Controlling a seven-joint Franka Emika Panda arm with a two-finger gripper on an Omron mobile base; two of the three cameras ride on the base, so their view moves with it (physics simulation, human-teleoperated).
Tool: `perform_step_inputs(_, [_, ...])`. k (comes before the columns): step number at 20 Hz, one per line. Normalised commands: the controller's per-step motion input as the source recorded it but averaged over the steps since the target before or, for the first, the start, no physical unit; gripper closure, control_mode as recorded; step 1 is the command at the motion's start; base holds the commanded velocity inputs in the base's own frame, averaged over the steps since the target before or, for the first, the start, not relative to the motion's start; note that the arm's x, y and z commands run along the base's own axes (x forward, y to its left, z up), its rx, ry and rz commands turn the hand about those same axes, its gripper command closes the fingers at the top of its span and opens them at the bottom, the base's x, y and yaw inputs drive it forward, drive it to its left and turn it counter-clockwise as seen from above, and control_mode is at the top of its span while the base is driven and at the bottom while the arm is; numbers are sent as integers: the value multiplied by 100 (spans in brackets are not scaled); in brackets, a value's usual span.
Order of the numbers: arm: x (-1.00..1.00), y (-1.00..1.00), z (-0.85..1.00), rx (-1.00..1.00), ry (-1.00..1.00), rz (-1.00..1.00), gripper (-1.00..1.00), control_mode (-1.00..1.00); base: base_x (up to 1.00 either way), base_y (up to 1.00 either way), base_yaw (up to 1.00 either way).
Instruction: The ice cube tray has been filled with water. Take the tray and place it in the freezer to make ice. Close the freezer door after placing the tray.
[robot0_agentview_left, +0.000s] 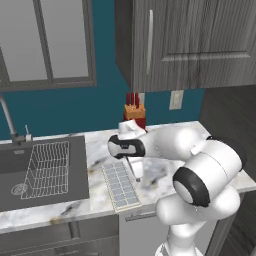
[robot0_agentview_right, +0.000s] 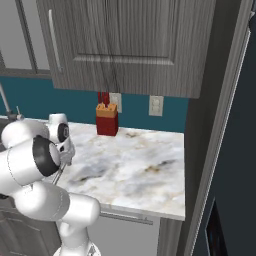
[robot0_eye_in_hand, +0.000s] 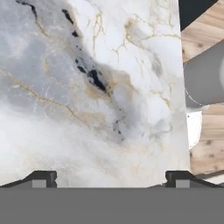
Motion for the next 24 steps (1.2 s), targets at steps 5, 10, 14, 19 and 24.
perform_step_inputs(5, [17, -2, 58, 0, 12, 0, -100, -100, 0, 0, 0])
perform_step_inputs(10, [0, 2, 43, -1, 0, 8, -100, -100, 0, 0, 0])
perform_step_inputs(14, [-2, 12, 31, -4, 0, 23, -100, -100, 0, 0, 0])
perform_step_inputs(19, [-19, 1, 19, -1, -9, 34, -100, -100, 0, 0, 0])
perform_step_inputs(24, [-49, 0, 12, 0, -34, 40, -100, -100, 0, 0, 0])
